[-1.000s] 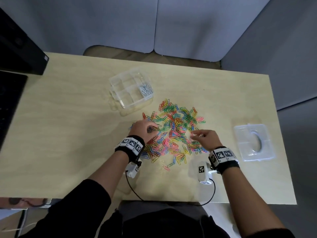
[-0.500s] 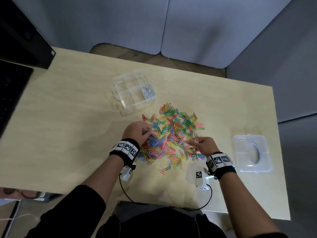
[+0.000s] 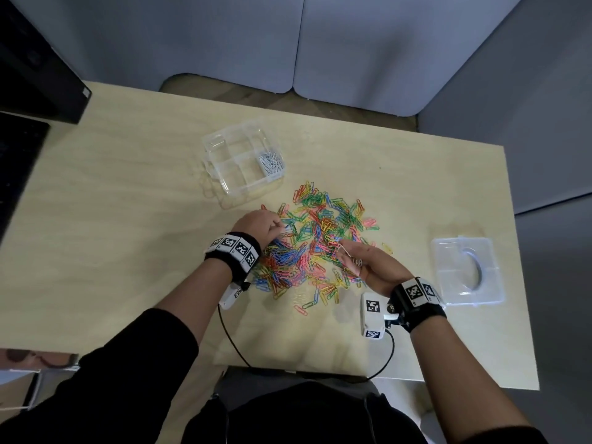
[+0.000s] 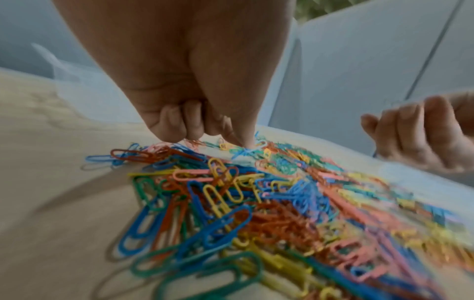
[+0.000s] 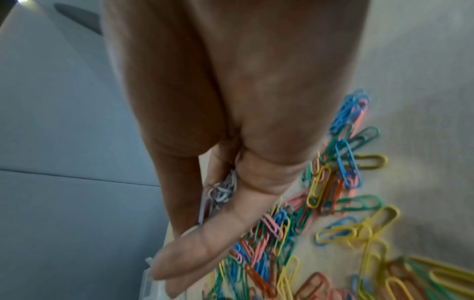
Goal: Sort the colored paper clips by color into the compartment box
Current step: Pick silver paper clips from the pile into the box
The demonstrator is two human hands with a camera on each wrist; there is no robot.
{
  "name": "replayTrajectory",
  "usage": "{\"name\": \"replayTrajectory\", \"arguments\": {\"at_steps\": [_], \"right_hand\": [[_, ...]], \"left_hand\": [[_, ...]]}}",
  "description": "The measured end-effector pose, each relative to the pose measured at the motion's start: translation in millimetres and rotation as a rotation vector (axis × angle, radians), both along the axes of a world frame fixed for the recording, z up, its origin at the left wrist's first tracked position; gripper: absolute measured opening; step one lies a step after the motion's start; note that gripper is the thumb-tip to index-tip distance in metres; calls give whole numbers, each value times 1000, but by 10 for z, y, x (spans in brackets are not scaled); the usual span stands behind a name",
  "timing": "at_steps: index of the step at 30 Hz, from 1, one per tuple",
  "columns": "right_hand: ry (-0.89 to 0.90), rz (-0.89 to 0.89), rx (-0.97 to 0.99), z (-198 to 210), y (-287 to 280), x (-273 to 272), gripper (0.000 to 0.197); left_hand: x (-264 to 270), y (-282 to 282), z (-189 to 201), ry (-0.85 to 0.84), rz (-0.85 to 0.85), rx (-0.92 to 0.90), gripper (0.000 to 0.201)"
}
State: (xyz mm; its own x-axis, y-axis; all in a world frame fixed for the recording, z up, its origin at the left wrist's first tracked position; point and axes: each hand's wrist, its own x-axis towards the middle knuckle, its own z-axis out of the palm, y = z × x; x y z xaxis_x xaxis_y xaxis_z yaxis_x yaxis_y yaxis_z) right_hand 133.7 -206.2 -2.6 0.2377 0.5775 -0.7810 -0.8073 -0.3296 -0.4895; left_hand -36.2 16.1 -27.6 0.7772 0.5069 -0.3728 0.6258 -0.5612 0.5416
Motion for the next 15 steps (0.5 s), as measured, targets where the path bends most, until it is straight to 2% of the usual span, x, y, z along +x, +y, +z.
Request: {"name": "replayTrajectory", "arguments": {"at_steps": [4,7,9,13,15], "right_hand": [[25,46,57,17,167,-97,28],[-71,173,28,-36,386,-185,25],[-240,285,-14,-62,555,-272,24],[-806,556,-129,-84,869,-420,20],[-964,642,-185,-103,960,-441,21]], "left_hand": [[-124,-10,-42,-142,191,-195,14],[-235,-10,-59,-129,259,-308,24],[-300,5,-72,-90,237,-348,26],[-371,-1,-40,-86,186,-369,15],[-385,12,-37,-91,194,-342,11]]}}
